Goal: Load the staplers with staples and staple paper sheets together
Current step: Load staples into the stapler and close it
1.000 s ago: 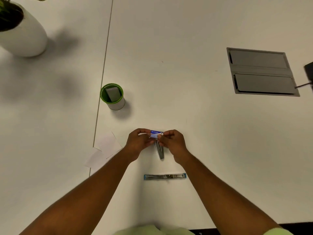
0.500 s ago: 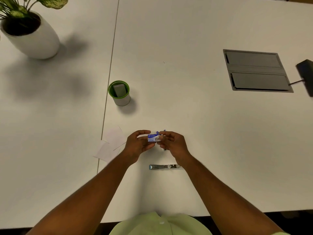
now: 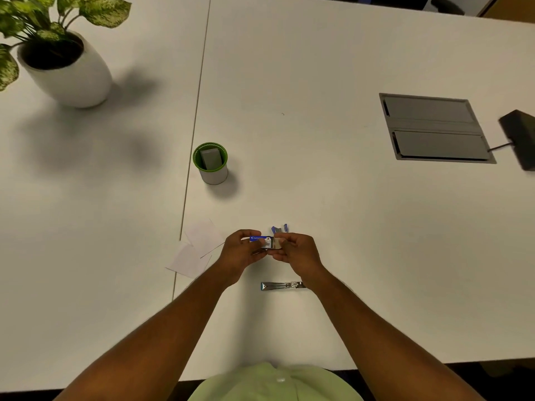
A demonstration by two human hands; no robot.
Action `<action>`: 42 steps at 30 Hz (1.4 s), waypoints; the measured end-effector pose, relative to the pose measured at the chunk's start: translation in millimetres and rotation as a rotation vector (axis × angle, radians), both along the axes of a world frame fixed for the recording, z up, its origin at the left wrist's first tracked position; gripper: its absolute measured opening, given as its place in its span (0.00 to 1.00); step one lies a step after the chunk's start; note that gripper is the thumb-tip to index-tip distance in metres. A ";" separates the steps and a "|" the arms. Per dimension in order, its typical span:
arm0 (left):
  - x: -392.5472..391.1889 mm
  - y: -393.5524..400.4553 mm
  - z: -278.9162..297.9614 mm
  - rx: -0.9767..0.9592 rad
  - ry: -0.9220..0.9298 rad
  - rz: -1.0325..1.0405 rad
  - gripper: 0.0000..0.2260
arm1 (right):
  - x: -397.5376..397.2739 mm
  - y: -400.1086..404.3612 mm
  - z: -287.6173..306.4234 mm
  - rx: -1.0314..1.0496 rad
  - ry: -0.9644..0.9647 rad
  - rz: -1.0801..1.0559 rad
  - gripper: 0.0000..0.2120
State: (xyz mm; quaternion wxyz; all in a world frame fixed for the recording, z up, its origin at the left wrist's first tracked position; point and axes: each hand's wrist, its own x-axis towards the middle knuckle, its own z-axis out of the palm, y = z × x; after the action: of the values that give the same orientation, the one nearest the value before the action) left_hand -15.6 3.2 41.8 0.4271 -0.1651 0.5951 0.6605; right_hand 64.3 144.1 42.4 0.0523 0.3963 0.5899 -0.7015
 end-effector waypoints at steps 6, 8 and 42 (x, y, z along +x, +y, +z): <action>-1.4 0.8 2.0 0.002 0.016 0.003 0.16 | -0.2 -3.1 -6.9 0.199 0.016 0.001 0.10; -1.1 0.9 2.8 0.007 0.012 0.010 0.15 | 1.1 -3.6 -7.6 0.239 0.027 -0.016 0.10; 7.9 6.7 -10.8 0.021 -0.003 0.062 0.13 | 8.2 1.1 -1.2 0.914 -0.238 0.203 0.07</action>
State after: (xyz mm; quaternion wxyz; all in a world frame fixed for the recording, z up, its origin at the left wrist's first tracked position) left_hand -7.7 10.0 31.0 0.4093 -0.1799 0.5819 0.6794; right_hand 72.5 145.3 41.2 0.0082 0.3965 0.8635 -0.3116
